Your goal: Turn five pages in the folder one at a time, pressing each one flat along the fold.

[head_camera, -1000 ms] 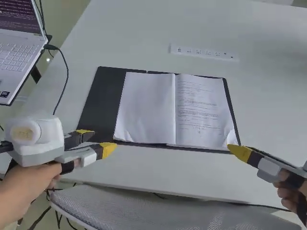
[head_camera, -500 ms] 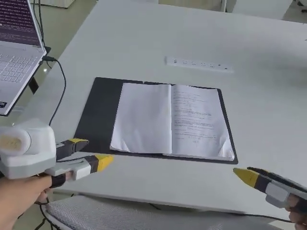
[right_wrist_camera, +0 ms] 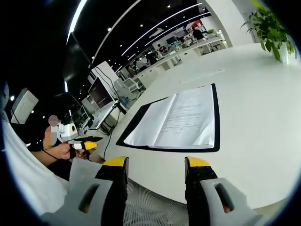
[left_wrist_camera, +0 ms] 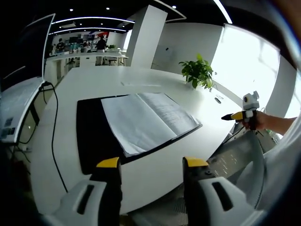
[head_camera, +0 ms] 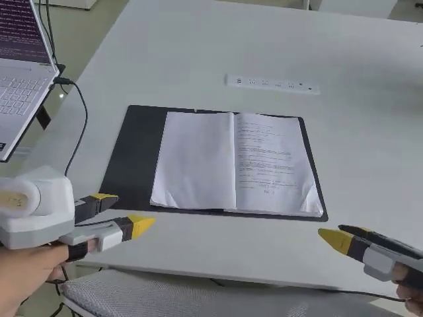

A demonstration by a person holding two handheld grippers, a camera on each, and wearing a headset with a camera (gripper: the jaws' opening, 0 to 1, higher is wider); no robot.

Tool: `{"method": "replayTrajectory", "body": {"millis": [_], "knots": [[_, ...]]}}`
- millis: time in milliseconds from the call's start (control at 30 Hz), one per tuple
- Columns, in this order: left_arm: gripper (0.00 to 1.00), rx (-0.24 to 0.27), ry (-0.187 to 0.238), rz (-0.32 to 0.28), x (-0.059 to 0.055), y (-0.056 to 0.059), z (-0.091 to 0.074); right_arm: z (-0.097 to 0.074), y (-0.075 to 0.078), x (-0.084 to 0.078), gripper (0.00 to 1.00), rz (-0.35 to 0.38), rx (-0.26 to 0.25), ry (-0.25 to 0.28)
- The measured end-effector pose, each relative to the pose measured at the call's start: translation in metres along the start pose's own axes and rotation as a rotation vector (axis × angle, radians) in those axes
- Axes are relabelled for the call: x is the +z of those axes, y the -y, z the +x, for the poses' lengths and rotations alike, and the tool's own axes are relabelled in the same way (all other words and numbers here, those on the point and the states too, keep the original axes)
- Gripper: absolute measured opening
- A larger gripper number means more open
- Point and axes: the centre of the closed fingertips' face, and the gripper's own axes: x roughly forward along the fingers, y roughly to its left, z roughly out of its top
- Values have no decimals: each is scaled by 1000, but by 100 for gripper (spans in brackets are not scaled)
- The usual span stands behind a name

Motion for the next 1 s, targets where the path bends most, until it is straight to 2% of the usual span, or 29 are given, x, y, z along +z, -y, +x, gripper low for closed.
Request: {"method": "replayTrajectory", "body": {"millis": [133, 200, 333, 367, 433, 600, 700, 733, 767, 867, 1000], "knots": [[54, -11, -32, 36, 1, 6, 10, -2, 5, -2, 47, 10, -6, 2], [55, -16, -34, 47, 3, 10, 14, -2, 7, -3, 47, 12, -7, 2], [55, -45, -58, 73, 7, 22, 30, -1, 11, -2, 47, 14, -8, 5], [54, -62, -74, 92, 8, 28, 37, 0, 13, -1, 47, 16, -9, 5], [55, -73, -75, 117, 14, 37, 52, 3, 14, 0, 46, 12, -4, 1], [54, -150, -100, 173, 20, 68, 90, 11, 19, 2, 46, 15, 5, 0], [54, -180, -96, 207, 24, 87, 118, 15, 22, 1, 46, 20, 17, -7], [54, -181, -98, 204, 25, 92, 129, 16, 22, 2, 46, 23, 21, -6], [55, -181, -96, 204, 25, 93, 133, 17, 22, 2, 46, 26, 24, -7], [57, -173, -69, 202, 31, 107, 163, 17, 22, 4, 46, 32, 33, -1], [58, -174, -39, 229, 38, 126, 195, 13, 23, 12, 45, 51, 39, 26]]}}
